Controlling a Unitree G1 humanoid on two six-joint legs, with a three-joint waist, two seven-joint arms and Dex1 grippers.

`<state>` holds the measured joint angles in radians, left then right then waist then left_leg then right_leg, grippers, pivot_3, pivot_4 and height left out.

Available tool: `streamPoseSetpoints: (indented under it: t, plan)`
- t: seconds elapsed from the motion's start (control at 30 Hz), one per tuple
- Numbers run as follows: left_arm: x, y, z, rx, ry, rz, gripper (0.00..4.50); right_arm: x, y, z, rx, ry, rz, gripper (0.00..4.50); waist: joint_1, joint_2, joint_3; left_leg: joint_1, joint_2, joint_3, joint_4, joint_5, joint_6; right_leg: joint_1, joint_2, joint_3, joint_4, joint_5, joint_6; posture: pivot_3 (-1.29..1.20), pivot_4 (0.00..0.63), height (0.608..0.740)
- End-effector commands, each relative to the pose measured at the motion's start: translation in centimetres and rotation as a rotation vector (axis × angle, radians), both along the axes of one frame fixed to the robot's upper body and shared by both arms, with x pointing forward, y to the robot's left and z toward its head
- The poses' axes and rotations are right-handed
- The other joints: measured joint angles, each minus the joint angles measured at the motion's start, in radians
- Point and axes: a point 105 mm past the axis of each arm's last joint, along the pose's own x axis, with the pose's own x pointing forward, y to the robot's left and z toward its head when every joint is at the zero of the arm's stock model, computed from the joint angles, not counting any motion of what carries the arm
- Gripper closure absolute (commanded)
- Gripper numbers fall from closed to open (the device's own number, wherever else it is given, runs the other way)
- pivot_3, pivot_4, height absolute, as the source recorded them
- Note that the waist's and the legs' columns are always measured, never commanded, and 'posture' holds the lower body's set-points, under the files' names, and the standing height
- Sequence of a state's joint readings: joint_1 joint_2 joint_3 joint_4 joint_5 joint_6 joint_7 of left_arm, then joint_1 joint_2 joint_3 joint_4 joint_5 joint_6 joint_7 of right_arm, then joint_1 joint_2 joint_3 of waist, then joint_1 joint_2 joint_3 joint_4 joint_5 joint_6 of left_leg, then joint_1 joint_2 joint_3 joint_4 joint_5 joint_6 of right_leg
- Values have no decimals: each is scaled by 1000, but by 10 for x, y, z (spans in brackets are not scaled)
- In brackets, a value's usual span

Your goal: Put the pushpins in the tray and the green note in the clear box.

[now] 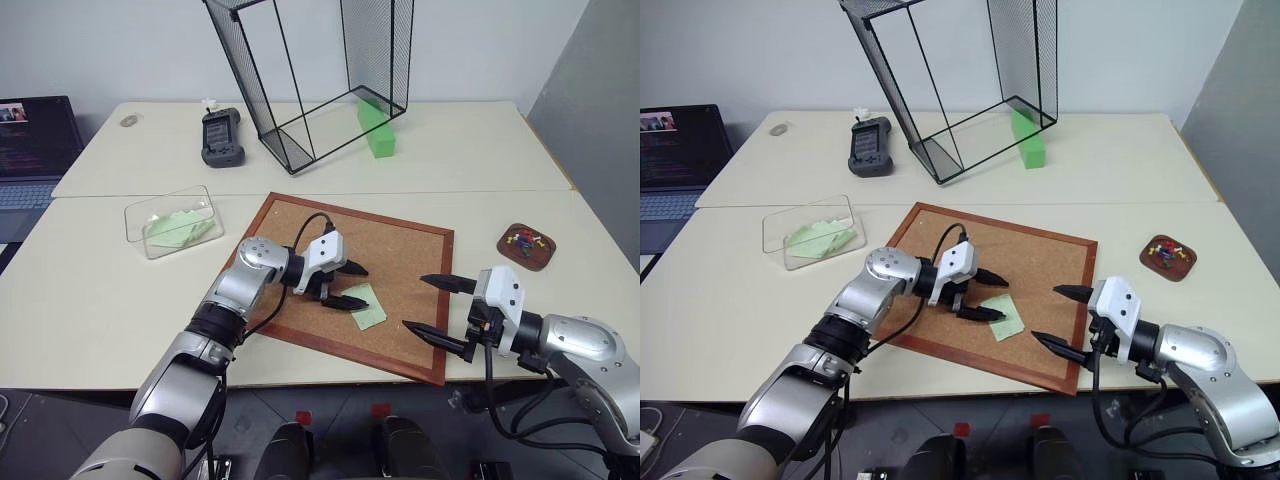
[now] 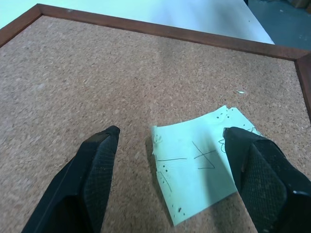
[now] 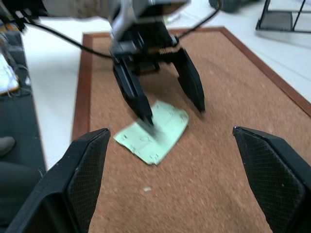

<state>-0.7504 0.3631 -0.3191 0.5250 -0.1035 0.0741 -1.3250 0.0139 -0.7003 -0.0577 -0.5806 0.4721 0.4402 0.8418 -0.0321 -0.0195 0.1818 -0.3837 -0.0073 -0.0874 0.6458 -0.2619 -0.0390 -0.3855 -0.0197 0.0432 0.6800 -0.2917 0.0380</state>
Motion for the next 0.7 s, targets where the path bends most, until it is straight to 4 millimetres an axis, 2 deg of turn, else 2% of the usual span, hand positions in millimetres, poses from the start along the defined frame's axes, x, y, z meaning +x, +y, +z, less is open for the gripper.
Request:
streamPoseSetpoints:
  t: [0.03, 0.4, 0.5, 0.7]
  plan:
    - [0, -9, 5, -6, -36, -36, 835, -4, 1, 13, 11, -38, 0, 108, 1, 0, 0, 0, 0, 0, 0, 0, 0, 0, 0, 0, 0, 0, 0, 0, 150, 740]
    - [3, -13, -2, 14, -32, -55, 835, -8, 2, 16, 10, -52, -7, 108, 1, 0, 0, 0, 0, 0, 0, 0, 0, 0, 0, 0, 0, 0, 0, 0, 150, 740]
    - [3, -13, -2, 11, -32, -60, 1297, -9, 2, 15, 10, -51, -12, 0, 1, 0, 0, 0, -1, 0, 0, 0, 0, 0, 0, 0, 0, 0, 0, 0, 150, 740]
    - [3, -13, 1, -2, -28, -65, 2568, -6, 1, 14, 14, -49, -25, 0, 1, 0, 0, 0, 0, 0, 0, 0, 0, 0, 0, 0, 0, 0, 0, 0, 150, 740]
